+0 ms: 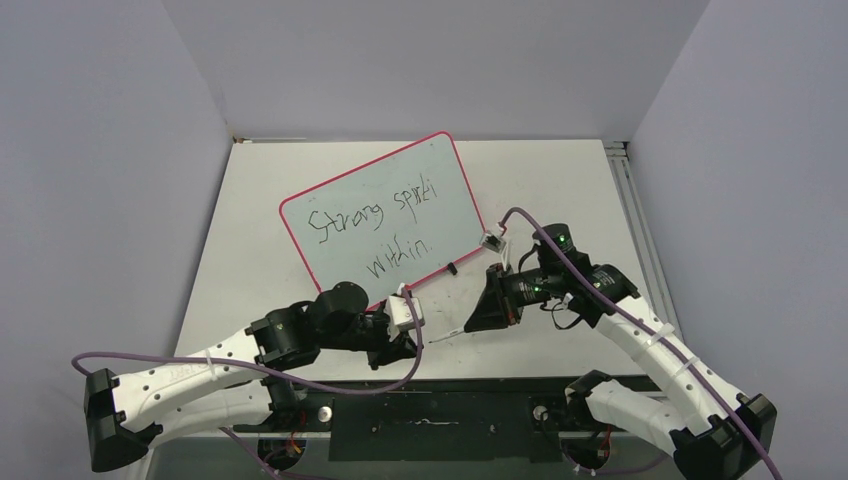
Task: Write a sentence on the whiteboard
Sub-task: Insert the whiteboard marker without the cap into the pen cap.
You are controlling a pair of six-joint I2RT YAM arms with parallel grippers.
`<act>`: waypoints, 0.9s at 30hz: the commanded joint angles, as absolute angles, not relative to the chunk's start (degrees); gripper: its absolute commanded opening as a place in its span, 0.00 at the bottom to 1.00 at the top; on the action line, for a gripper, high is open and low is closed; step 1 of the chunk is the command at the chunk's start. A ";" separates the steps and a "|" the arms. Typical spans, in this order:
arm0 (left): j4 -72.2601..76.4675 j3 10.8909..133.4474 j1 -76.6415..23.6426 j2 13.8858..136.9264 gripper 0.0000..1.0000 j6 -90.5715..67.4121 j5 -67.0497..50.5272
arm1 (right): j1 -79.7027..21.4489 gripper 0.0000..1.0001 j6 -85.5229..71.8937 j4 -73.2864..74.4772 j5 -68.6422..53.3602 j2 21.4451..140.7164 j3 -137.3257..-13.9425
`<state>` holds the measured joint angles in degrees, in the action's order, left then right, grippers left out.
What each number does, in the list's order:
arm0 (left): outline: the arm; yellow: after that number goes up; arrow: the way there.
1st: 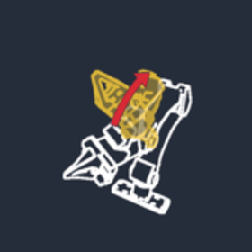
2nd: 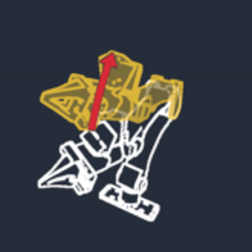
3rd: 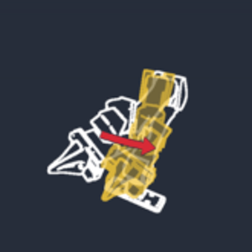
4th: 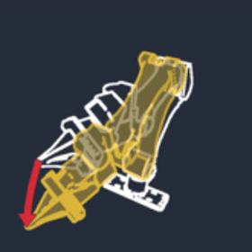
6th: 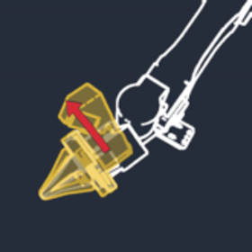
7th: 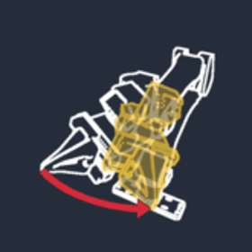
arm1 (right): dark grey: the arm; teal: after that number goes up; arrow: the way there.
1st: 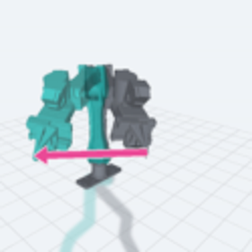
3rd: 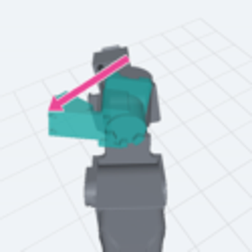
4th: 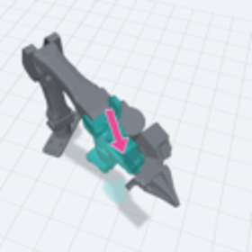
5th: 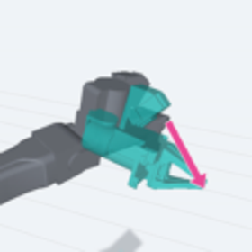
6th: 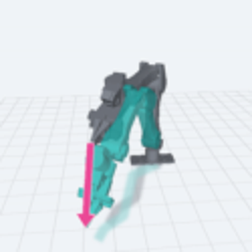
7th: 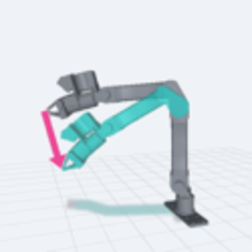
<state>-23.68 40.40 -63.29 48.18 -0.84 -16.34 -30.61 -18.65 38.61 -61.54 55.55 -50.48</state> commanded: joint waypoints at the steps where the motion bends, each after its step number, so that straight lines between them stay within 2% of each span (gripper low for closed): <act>1: -21.13 41.65 -63.54 48.06 0.00 -0.31 -17.57 | -32.58 0.05 -20.46 34.11 -60.10 54.67 -50.33; 10: -21.09 41.48 -63.63 47.81 0.00 -0.30 -18.10 | -36.49 0.05 -23.49 30.47 -57.40 54.42 -48.81; 27: -21.27 41.21 -64.33 46.80 0.00 -0.26 -17.57 | -36.10 0.05 -22.47 32.74 -56.34 53.46 -49.56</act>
<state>-23.70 40.40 -63.81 48.05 -0.82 -16.84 -36.14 -23.18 33.52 -57.23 55.20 -48.73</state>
